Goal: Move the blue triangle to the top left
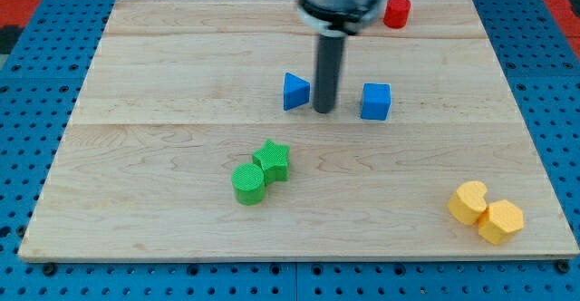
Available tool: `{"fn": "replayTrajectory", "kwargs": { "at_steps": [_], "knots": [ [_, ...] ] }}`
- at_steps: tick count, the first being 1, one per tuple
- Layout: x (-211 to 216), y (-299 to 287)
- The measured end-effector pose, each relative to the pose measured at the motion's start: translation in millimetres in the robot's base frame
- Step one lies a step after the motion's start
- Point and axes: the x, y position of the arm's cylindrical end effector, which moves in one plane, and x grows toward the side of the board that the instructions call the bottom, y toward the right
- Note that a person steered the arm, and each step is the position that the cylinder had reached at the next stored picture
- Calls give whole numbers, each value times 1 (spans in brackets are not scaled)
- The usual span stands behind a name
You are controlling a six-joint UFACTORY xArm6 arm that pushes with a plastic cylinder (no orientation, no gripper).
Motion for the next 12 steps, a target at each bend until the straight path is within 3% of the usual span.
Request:
{"fn": "replayTrajectory", "kwargs": {
  "at_steps": [2, 4, 5, 8, 9, 10, 11, 12],
  "knots": [
    [-55, -109],
    [-20, -76],
    [-31, -51],
    [-162, -189],
    [-133, -109],
    [-148, -62],
    [-180, -75],
    [-183, -114]
  ]
}}
